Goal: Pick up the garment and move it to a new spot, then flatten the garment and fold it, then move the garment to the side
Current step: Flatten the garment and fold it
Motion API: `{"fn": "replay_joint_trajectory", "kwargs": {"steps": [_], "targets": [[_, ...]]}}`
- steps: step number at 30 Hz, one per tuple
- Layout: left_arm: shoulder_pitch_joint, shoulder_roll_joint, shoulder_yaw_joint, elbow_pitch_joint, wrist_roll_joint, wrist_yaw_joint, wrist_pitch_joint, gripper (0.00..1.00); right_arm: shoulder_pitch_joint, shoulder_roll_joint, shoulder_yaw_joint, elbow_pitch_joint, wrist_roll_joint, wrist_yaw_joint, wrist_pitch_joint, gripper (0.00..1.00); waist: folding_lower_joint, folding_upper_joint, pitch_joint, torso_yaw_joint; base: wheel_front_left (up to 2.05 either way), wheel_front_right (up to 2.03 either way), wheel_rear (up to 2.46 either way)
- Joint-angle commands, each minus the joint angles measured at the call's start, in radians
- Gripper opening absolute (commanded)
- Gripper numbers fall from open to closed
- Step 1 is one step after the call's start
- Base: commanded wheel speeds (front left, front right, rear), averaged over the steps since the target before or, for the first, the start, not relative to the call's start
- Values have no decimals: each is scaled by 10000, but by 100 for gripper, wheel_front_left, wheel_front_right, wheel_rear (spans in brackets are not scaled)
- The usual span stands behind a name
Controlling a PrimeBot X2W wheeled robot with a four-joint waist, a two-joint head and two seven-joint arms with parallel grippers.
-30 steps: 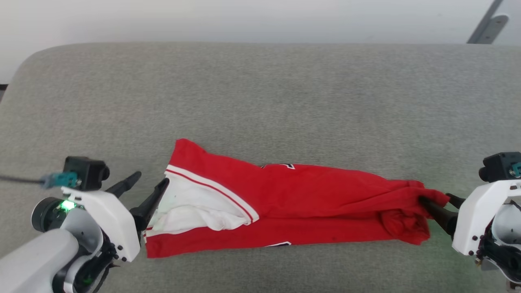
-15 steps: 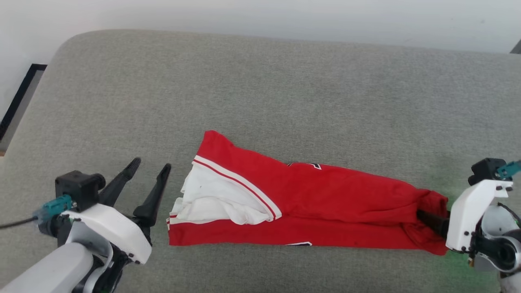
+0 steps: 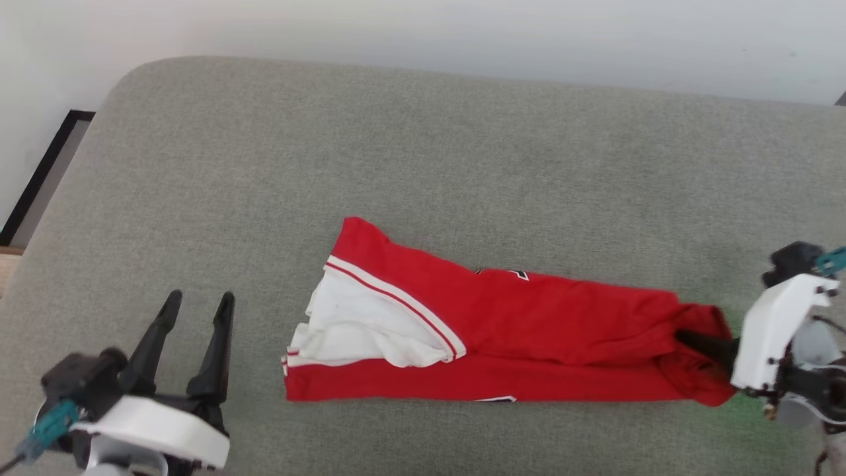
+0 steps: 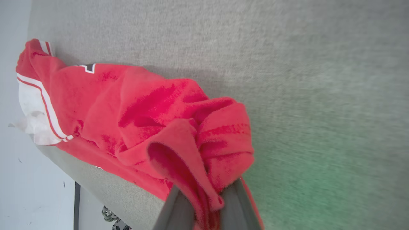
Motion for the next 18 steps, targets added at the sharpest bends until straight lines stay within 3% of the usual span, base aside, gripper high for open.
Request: {"fn": "replay_joint_trajectory", "kwargs": {"steps": [1,11,18], "targets": [[262,-192,286,-12,254,-143,-63,100,80,-112,-140,-63,126,1,14,0,0,0,-61,-61,0,0,0],[1451,-2257,2654,90,1776,-1568,-59,100,163,-1158,-1678,236,-211,1,-143,0,0,0,-299,-391,0,0,0],[1480,-3352,3329,265,2458,-2080,-58,100,-102,-1851,-2333,1189,-1161,1,-383,0,0,0,-371,-502,0,0,0]]}}
